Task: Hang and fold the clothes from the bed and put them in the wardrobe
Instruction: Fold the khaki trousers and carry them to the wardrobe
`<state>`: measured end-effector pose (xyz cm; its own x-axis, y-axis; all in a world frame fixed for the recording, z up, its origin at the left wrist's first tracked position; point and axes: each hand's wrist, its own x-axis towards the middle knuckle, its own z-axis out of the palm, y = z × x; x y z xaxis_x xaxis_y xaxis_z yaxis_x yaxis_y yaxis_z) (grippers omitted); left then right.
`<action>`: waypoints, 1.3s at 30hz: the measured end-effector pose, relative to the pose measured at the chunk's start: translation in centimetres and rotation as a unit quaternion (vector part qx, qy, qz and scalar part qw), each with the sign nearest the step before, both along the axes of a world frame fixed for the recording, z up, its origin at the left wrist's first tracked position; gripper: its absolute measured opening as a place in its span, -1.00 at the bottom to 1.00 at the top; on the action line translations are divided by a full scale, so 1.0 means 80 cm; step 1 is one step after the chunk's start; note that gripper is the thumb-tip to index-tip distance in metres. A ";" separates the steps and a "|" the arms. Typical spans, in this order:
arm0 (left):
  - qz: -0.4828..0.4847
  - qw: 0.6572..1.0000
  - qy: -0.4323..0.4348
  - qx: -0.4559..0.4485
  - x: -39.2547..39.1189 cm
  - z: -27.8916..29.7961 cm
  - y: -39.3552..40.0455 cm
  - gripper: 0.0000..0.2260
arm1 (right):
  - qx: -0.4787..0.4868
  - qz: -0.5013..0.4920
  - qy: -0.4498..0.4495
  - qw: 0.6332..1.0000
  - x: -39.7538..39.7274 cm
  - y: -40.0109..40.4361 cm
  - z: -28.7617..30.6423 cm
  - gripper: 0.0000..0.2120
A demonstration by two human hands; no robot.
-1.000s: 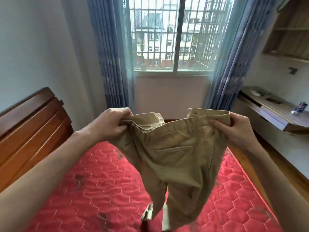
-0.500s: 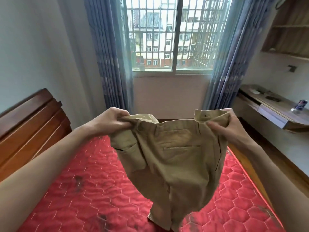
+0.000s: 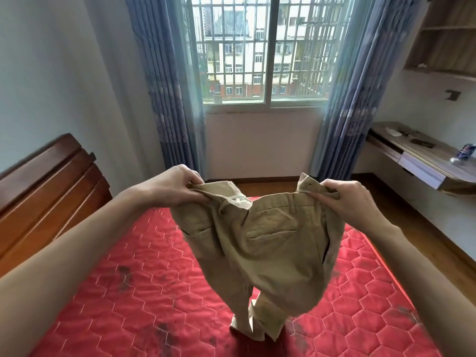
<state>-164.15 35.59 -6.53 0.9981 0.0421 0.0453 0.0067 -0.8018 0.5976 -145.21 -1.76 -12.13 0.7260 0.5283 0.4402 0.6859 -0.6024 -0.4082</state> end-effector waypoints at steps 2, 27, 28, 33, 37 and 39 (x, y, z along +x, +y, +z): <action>0.004 0.999 -0.001 0.046 0.004 -0.013 -0.001 -0.70 | 0.028 0.065 0.055 0.996 -0.001 0.002 -0.004 -0.83; 0.064 0.969 -0.111 -0.209 0.013 -0.092 -0.160 -0.29 | 0.347 0.148 0.505 0.777 -0.108 0.137 0.005 -0.55; 0.091 0.954 -0.127 -0.255 0.015 -0.099 -0.158 -0.38 | 0.322 0.179 0.548 0.751 -0.106 0.138 0.004 -0.46; 0.175 0.893 -0.108 -0.400 0.010 -0.112 -0.141 -0.53 | 0.296 0.224 0.556 0.743 -0.097 0.137 -0.028 -0.51; 0.189 0.867 -0.146 -0.438 0.005 -0.101 -0.127 -0.61 | 0.400 0.090 0.322 0.853 -0.078 0.104 -0.074 -0.71; 0.183 0.840 -0.176 -0.479 0.005 -0.088 -0.121 -0.66 | 0.414 -0.006 0.209 0.886 -0.066 0.081 -0.109 -0.76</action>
<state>-163.76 25.93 -13.55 0.8414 0.5299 0.1058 -0.1646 0.0649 0.9842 -150.51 4.74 -20.86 0.9204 0.1411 0.3645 0.3660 0.0159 -0.9305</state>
